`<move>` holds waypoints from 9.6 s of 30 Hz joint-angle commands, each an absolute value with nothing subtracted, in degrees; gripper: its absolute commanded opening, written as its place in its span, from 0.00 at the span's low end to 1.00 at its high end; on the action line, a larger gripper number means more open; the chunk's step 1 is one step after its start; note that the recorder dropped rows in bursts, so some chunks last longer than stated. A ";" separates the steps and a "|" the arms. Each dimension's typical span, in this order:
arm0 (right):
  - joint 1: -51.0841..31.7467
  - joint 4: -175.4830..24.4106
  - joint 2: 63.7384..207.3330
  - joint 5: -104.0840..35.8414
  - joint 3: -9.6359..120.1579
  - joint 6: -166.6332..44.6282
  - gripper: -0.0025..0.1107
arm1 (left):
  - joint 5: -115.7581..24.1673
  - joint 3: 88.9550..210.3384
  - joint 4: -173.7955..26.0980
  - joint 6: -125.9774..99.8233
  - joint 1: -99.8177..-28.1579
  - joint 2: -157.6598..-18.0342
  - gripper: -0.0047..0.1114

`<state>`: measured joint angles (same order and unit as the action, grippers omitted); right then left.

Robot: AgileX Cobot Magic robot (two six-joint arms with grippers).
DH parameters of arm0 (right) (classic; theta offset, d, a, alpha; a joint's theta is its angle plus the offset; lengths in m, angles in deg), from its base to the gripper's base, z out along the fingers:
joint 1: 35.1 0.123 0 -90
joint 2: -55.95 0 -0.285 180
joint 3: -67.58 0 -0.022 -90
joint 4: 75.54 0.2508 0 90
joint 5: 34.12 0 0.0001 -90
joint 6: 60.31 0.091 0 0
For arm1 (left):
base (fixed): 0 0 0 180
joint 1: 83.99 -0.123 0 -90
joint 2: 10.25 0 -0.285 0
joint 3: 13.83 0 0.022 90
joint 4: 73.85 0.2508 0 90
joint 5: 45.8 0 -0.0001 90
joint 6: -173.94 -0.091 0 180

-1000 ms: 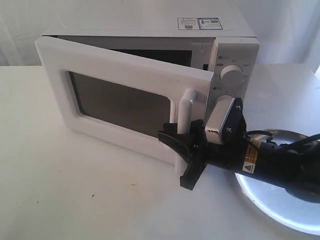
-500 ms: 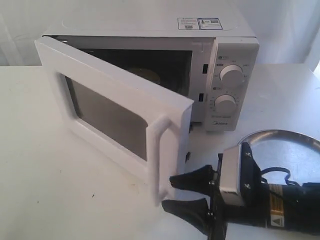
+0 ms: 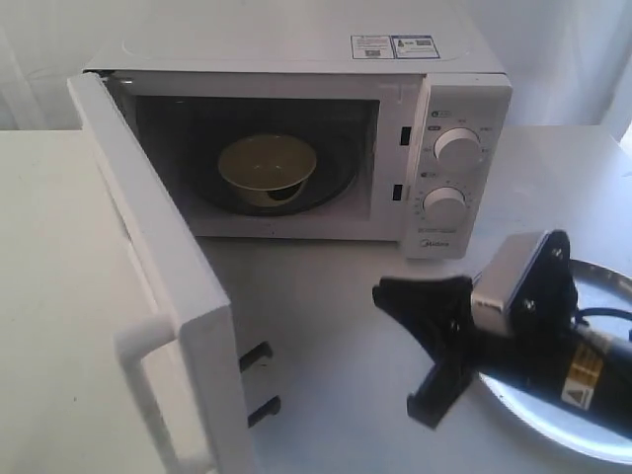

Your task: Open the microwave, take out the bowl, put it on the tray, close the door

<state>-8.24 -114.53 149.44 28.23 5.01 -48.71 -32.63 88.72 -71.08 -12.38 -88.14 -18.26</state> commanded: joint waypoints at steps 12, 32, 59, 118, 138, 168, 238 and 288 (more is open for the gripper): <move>1.91 -111.08 169.01 16.33 38.44 -52.80 0.65 | -32.51 88.96 -71.30 -12.28 -87.93 -18.03 0.04; 11.15 -117.03 180.78 -30.17 67.08 -36.29 0.02 | -32.51 88.96 -71.30 -12.28 -87.93 -18.03 0.04; 15.53 -129.91 158.03 -83.22 34.35 -21.96 0.12 | -32.51 88.96 -71.30 -12.28 -87.93 -18.03 0.04; 28.40 -151.14 185.51 -102.09 86.23 -45.79 0.02 | -32.51 88.96 -71.30 -12.28 -87.93 -18.03 0.04; 34.91 -138.50 170.98 -104.08 83.45 -44.72 0.02 | -32.51 88.96 -71.30 -12.28 -87.93 -18.03 0.04; 25.61 -76.58 127.57 -68.19 52.19 -40.45 0.02 | -32.51 88.96 -71.30 -12.28 -87.93 -18.03 0.04; -18.59 -85.45 63.74 -53.43 -9.64 -59.66 0.02 | -32.50 88.96 -71.30 -12.28 -87.93 -18.03 0.04; -18.59 -85.45 63.74 -53.31 -9.64 -59.66 0.02 | -32.50 88.96 -71.30 -12.28 -87.93 -18.03 0.04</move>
<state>-18.13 -85.05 64.13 -53.32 -9.34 -59.37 -32.63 88.72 -71.08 -12.38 -88.14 -18.26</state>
